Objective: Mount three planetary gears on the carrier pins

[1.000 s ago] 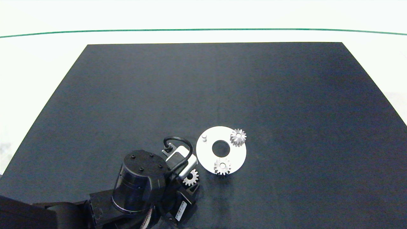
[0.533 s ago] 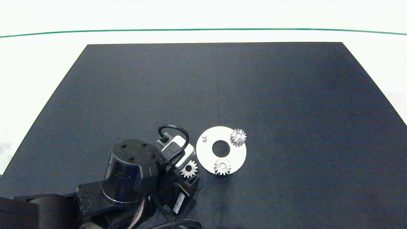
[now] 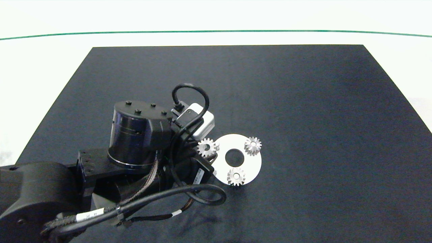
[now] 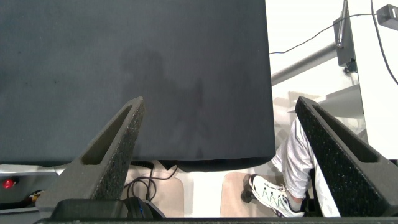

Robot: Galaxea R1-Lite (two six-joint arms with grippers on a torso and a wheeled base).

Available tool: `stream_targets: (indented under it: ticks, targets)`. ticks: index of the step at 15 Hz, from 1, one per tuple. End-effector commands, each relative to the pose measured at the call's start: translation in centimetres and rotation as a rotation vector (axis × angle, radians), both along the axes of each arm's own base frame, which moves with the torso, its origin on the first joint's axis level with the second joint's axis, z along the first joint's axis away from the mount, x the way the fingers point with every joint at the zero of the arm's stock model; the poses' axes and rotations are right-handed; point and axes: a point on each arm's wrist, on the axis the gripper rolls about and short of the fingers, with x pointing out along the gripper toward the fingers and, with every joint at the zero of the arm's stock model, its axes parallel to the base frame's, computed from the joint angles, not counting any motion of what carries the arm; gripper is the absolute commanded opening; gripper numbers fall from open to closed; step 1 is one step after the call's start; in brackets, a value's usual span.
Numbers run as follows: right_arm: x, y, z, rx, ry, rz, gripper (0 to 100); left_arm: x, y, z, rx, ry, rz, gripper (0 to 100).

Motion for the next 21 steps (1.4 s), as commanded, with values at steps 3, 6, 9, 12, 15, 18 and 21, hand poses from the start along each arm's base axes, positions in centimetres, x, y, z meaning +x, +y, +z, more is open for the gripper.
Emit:
stream_targets:
  ticks: [3,6,9,12,15,18,21]
  targets:
    - [0.0,0.0,0.0,-0.005,0.006,-0.002,100,1.7,-1.8,-0.7,0.028,0.003,0.004,7]
    - [0.1,0.0,-0.1,-0.006,0.012,-0.002,100,2.2,-2.4,-1.7,0.050,0.021,0.005,7]
    - [0.1,0.0,-0.1,-0.006,0.011,0.001,100,2.6,-2.8,-1.3,0.045,0.011,0.005,7]
    - [0.1,0.0,-0.1,-0.006,0.011,0.001,100,3.2,-2.6,-1.2,0.052,0.001,0.017,7]
    - [0.1,0.0,-0.1,-0.006,0.011,0.001,100,3.6,-2.5,-1.5,0.059,0.007,0.028,7]
    - [0.1,0.0,-0.1,-0.004,0.010,0.001,100,4.0,-2.9,-1.8,0.063,0.010,0.029,7]
    - [0.1,0.0,-0.1,-0.004,0.010,0.001,100,4.3,-2.7,-1.8,0.064,0.008,0.035,7]
